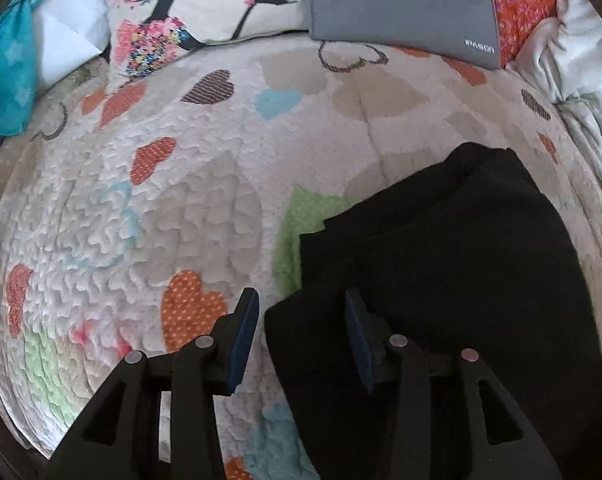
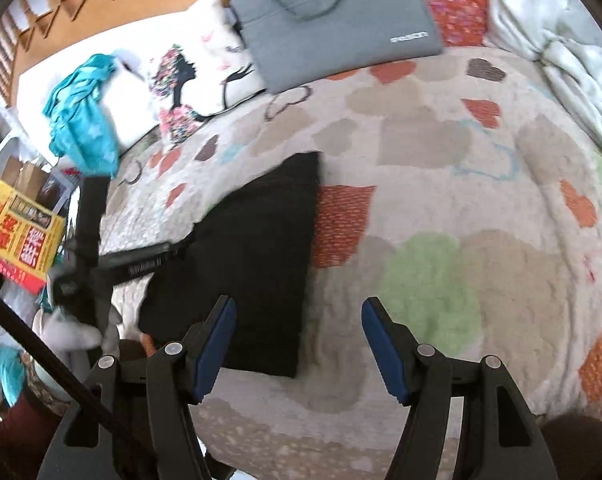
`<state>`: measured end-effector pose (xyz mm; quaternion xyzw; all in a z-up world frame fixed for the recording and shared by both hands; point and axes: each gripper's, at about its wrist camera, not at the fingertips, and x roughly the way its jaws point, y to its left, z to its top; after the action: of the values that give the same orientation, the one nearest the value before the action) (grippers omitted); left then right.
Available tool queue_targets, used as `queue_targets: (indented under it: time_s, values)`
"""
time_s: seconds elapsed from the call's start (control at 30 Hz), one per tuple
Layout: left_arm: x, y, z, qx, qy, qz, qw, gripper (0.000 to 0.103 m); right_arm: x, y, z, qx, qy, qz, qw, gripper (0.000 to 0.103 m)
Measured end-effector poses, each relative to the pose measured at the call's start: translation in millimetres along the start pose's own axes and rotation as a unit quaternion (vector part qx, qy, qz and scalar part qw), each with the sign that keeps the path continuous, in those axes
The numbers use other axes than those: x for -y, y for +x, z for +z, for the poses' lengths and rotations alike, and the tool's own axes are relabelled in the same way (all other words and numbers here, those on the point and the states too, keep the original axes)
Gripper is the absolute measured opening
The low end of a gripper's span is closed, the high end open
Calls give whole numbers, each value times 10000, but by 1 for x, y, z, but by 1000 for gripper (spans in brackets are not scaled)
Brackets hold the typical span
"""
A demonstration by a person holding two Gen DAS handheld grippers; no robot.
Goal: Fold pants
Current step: 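Lay the folded sweatpants down and press them flat with both grippers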
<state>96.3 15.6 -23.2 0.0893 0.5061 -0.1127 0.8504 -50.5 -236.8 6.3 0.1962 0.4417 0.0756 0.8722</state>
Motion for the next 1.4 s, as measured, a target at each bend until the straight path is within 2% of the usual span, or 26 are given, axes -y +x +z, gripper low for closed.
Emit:
queue_targets:
  time_s: [0.17,0.33,0.43,0.53,0.6,0.67,0.73,0.77,0.83,0.87,0.9,1.0,1.13,1.33,1.4]
  values:
    - [-17,-7,-2,-141,-261,-498,9983,45,-6,1,18,99,-144,66,9998,71]
    - [-46,-14,-6,-212,-1067,-1073,9883,48,-33,15,56,192,-329,359,9986,71]
    - [-60,-23,-9,-39,-1424,-992,9848,48,-48,29,70,95,-274,702,9971,71]
    - [-71,-28,-13,44,-1685,-1182,9786,47,-60,45,74,-7,-256,781,9966,71]
    - [-74,-28,-17,79,-1786,-1535,9718,48,-64,52,70,-19,-294,724,9969,71]
    - [-72,-23,-22,95,-1809,-2062,9616,55,-62,57,65,-24,-326,588,9977,71]
    - [-66,-18,-27,79,-1788,-2438,9532,56,-56,61,60,-62,-340,381,9987,71]
    - [-62,-16,-28,87,-1715,-2509,9527,61,-52,64,58,-103,-321,273,9991,71]
    - [-53,-12,-29,141,-1526,-2323,9605,73,-41,66,57,-152,-237,157,9995,71]
    - [-48,-7,-28,150,-1424,-2196,9650,76,-36,67,57,-152,-195,114,9996,71]
    - [-47,-1,-28,100,-1413,-2222,9647,76,-31,68,58,-155,-153,69,9997,71]
    - [-46,21,-27,-197,-1619,-2569,9526,82,-18,76,60,-268,-31,43,9996,71]
    - [-42,20,-23,-176,-1555,-2527,9548,83,-9,84,60,-304,133,33,9994,71]
    - [-33,30,-17,-186,-1709,-2612,9499,101,-8,98,55,-527,292,306,9977,73]
    - [-28,34,-13,-129,-1687,-2584,9511,103,-7,111,57,-716,352,544,9953,79]
